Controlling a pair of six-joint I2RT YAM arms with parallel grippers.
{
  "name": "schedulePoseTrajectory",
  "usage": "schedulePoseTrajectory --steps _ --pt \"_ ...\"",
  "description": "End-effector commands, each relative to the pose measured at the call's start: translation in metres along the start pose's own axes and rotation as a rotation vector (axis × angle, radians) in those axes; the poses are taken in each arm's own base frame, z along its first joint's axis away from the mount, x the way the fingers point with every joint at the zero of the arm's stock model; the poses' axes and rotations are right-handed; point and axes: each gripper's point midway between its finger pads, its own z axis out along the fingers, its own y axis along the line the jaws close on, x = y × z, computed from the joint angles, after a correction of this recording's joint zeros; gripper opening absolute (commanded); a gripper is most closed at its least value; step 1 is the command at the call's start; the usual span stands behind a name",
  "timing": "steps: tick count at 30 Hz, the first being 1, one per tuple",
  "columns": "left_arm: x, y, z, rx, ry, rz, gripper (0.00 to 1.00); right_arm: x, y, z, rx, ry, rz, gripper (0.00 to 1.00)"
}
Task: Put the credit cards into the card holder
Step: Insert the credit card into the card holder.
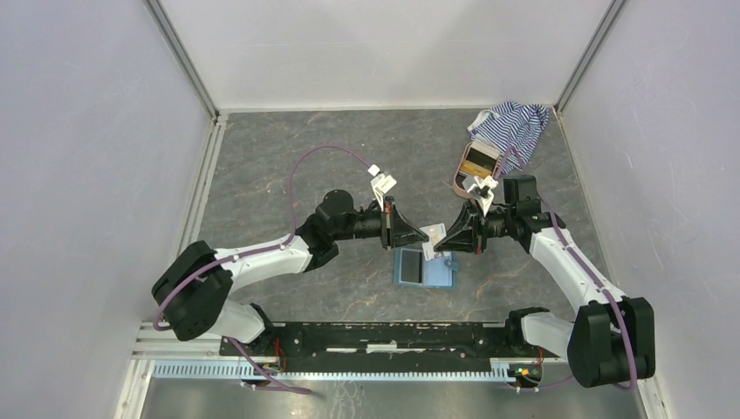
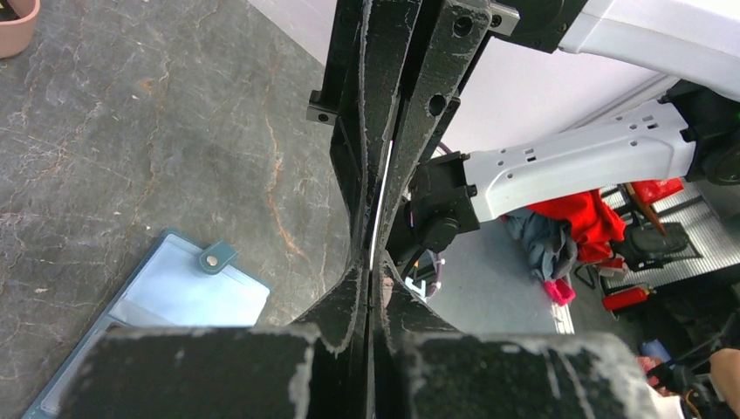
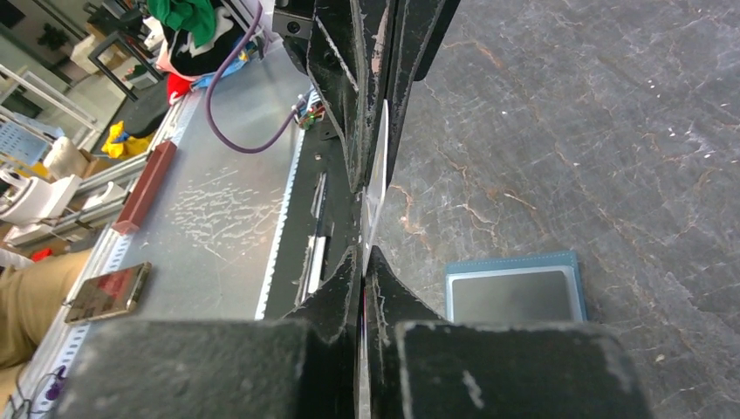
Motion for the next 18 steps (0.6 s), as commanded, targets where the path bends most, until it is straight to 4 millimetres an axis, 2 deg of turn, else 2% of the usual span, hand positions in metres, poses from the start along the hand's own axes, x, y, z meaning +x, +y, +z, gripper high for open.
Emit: schedulePoseTrajectory --steps 1,3,4,6,8,9,10,14,18 --pt "-0.001 0.000 0.005 0.001 0.038 0.063 0.03 -0.008 0.008 0.002 -0.030 -0.011 -0.053 0.00" --pt "-0.003 0.001 0.006 -0.009 0.032 0.065 0.06 -0.005 0.008 0.002 -0.024 -0.010 -0.051 0.00" --pt "-0.005 0.002 0.006 -0.021 0.027 0.064 0.14 -0.005 0.008 0.002 -0.016 -0.010 -0.058 0.00" --pt "-0.011 0.009 0.006 -0.077 0.006 0.054 0.43 -0.001 0.002 0.001 0.025 -0.004 -0.056 0.00" --pt "-0.017 0.010 0.003 -0.106 -0.013 0.059 0.67 0.002 -0.003 0.001 0.062 -0.010 -0.037 0.00" --pt "-0.020 0.011 0.000 -0.127 -0.023 0.065 0.93 0.005 -0.006 0.001 0.080 -0.018 -0.031 0.00" --pt "-0.024 0.012 -0.002 -0.148 -0.035 0.078 0.99 0.006 -0.008 0.001 0.100 -0.026 -0.025 0.00" --pt "-0.043 0.016 -0.022 -0.264 -0.103 0.156 1.00 0.016 -0.024 -0.004 0.188 -0.037 -0.009 0.00" --pt "-0.059 0.017 -0.060 -0.390 -0.220 0.211 1.00 0.031 -0.050 -0.015 0.332 -0.055 0.061 0.00"
